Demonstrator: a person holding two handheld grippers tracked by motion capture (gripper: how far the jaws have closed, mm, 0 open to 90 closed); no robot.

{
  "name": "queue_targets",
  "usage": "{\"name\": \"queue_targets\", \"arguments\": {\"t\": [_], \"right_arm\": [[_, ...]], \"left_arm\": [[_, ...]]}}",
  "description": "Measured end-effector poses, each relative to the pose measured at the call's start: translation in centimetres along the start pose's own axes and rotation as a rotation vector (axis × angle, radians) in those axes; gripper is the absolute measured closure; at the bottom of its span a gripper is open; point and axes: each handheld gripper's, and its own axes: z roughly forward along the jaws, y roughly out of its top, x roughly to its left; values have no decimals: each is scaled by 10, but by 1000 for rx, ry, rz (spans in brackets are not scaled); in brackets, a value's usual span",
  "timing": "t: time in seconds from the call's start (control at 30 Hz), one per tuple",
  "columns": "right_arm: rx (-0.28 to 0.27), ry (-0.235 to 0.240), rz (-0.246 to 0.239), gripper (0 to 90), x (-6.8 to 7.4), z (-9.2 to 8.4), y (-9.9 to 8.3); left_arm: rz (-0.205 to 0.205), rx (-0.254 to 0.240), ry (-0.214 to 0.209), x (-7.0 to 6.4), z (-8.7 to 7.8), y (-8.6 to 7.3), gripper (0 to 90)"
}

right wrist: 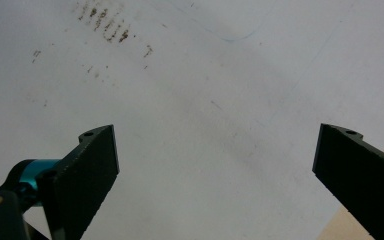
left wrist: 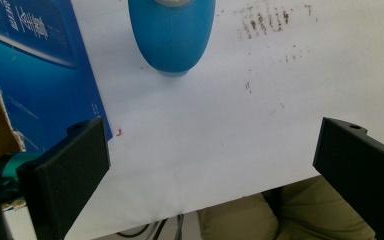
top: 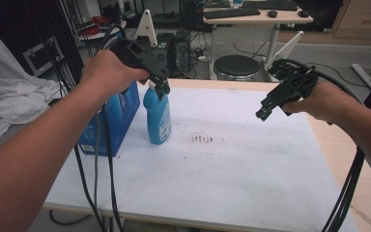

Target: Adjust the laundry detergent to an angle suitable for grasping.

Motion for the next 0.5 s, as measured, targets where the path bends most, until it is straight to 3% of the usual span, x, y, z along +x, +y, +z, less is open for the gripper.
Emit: {"name": "queue_targets", "arguments": {"t": [0.5], "right_arm": [[-5, 3, -8, 36, 0, -2, -3]], "left_arm": [[-3, -9, 9, -4, -3, 2, 17]]}}
